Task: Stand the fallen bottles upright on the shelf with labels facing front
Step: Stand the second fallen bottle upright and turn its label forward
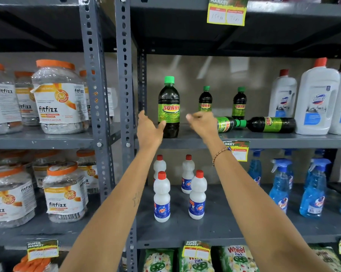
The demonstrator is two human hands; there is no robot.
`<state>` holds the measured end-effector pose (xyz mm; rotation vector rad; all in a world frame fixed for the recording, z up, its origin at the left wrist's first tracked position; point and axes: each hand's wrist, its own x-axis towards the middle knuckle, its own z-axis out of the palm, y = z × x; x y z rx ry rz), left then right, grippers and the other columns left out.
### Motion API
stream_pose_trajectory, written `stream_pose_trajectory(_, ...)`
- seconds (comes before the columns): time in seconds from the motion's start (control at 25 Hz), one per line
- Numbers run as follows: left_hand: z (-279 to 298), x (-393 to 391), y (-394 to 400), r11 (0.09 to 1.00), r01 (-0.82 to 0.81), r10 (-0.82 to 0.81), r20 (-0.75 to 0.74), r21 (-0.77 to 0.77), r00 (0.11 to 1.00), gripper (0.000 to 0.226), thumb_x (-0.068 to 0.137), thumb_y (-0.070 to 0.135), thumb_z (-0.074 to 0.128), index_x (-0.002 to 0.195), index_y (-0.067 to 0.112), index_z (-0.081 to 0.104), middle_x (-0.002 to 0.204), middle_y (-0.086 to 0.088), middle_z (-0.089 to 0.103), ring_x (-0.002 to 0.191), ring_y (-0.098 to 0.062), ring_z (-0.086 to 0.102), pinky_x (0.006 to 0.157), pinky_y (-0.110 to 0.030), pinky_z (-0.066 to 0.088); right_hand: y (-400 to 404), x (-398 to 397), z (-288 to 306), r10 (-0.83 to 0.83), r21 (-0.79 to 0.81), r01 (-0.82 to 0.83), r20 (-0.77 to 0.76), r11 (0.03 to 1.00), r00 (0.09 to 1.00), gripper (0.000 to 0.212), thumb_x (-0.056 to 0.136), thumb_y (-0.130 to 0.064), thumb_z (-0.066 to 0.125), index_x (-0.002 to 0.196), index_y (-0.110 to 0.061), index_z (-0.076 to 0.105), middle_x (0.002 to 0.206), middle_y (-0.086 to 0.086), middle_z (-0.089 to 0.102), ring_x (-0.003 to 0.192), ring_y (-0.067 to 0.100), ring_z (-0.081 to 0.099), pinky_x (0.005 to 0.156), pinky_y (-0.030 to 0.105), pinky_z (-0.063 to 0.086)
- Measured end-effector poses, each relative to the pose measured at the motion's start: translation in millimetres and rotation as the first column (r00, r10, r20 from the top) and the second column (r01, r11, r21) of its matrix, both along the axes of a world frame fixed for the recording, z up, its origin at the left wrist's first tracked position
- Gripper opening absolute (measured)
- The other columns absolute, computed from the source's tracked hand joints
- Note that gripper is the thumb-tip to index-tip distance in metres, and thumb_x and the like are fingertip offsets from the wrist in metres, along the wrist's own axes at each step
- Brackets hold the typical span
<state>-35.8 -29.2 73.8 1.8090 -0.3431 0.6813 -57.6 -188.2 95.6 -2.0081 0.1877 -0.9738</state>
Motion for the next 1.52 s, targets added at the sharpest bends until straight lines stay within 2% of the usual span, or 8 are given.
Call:
stream_pose_trajectory(0.16, -25, -21, -45, 0.978, -0.165, 0.07, 0.547, 0.127, 0.834, 0.036, 0.097, 0.021, 0.042, 0.129, 0.005, 0.047, 0.121, -0.011, 0.055, 0.109, -0.023, 0.052, 0.092, -0.032, 0.041, -22, -2, 24, -0.432, -0.174, 0.421, -0.027, 0.89, 0.902, 0.07, 0.086, -0.056, 0.053, 0.123, 0.003, 0.051, 0.127, 0.025, 0.05, 0.114, 0.04, 0.054, 0.09, 0.04, 0.045)
stream_pose_trajectory(0.4, -75, -5, -107, 0.736, -0.444, 0.077, 0.588, 0.511, 0.805, 0.048, 0.096, 0.034, 0.035, 0.128, 0.004, 0.054, 0.128, -0.013, 0.06, 0.122, -0.03, 0.055, 0.105, -0.044, 0.039, -45, 27, 19, -0.571, -0.474, 0.37, -0.406, 0.799, 0.714, 0.075, 0.085, -0.058, 0.051, 0.133, 0.001, 0.049, 0.145, 0.029, 0.026, 0.119, 0.049, 0.045, 0.084, 0.048, 0.05)
stream_pose_trajectory(0.6, -80, 4, -113, 0.633, -0.552, 0.154, 0.611, 0.542, 0.776, 0.045, 0.097, 0.038, 0.033, 0.117, 0.007, 0.06, 0.114, -0.012, 0.065, 0.112, -0.03, 0.058, 0.109, -0.047, 0.032, -74, 1, 30, -0.337, -0.461, 0.13, -0.4, 0.878, 0.852, 0.065, 0.079, -0.056, 0.054, 0.116, -0.004, 0.062, 0.121, 0.02, 0.061, 0.115, 0.037, 0.055, 0.084, 0.032, 0.045)
stream_pose_trajectory(0.88, -85, 6, -119, 0.646, -0.583, 0.192, 0.635, 0.492, 0.748, 0.041, 0.097, 0.036, 0.036, 0.111, 0.007, 0.059, 0.108, -0.011, 0.064, 0.102, -0.03, 0.059, 0.107, -0.046, 0.034, -105, -3, 50, -0.324, -0.353, 0.144, -0.527, 0.924, 0.786, 0.083, 0.078, -0.05, 0.059, 0.143, -0.006, 0.033, 0.144, 0.011, 0.044, 0.129, 0.03, 0.048, 0.096, 0.036, 0.045)
stream_pose_trajectory(1.04, -88, 10, -117, 0.639, -0.587, 0.198, 0.631, 0.497, 0.75, 0.043, 0.098, 0.038, 0.034, 0.116, 0.006, 0.057, 0.114, -0.011, 0.062, 0.109, -0.032, 0.056, 0.11, -0.044, 0.029, -108, 5, 59, -0.357, -0.546, 0.01, -0.534, 0.838, 0.766, 0.038, 0.078, -0.041, 0.06, 0.101, -0.011, 0.057, 0.11, 0.006, 0.059, 0.097, 0.025, 0.057, 0.082, 0.036, 0.044)
stream_pose_trajectory(1.24, -90, 11, -119, 0.634, -0.605, 0.222, 0.637, 0.481, 0.738, 0.045, 0.098, 0.04, 0.032, 0.118, 0.008, 0.056, 0.117, -0.011, 0.062, 0.112, -0.032, 0.055, 0.111, -0.045, 0.029, -128, 5, 51, -0.062, -0.203, -0.08, -0.607, 0.976, 0.792, 0.03, 0.078, -0.041, 0.06, 0.085, -0.012, 0.054, 0.092, 0.01, 0.061, 0.078, 0.023, 0.06, 0.084, 0.037, 0.052)
stream_pose_trajectory(1.4, -91, 13, -119, 0.641, -0.607, 0.227, 0.64, 0.47, 0.735, 0.044, 0.097, 0.04, 0.032, 0.117, 0.008, 0.056, 0.117, -0.011, 0.061, 0.111, -0.031, 0.055, 0.111, -0.043, 0.026, -126, 19, 20, 0.053, 0.138, -0.016, -0.27, 0.99, 0.961, 0.076, 0.061, -0.045, 0.068, 0.122, -0.004, 0.047, 0.117, 0.013, 0.062, 0.101, 0.029, 0.064, 0.083, 0.037, 0.053)
stream_pose_trajectory(1.52, -91, 12, -119, 0.65, -0.6, 0.218, 0.642, 0.466, 0.735, 0.043, 0.096, 0.04, 0.033, 0.116, 0.009, 0.056, 0.115, -0.01, 0.061, 0.11, -0.031, 0.055, 0.111, -0.042, 0.025, -120, 36, 12, 0.116, 0.259, -0.09, -0.087, 0.962, 0.989, 0.075, 0.063, -0.028, 0.075, 0.125, -0.005, 0.04, 0.125, 0.013, 0.055, 0.109, 0.029, 0.059, 0.095, 0.043, 0.052)
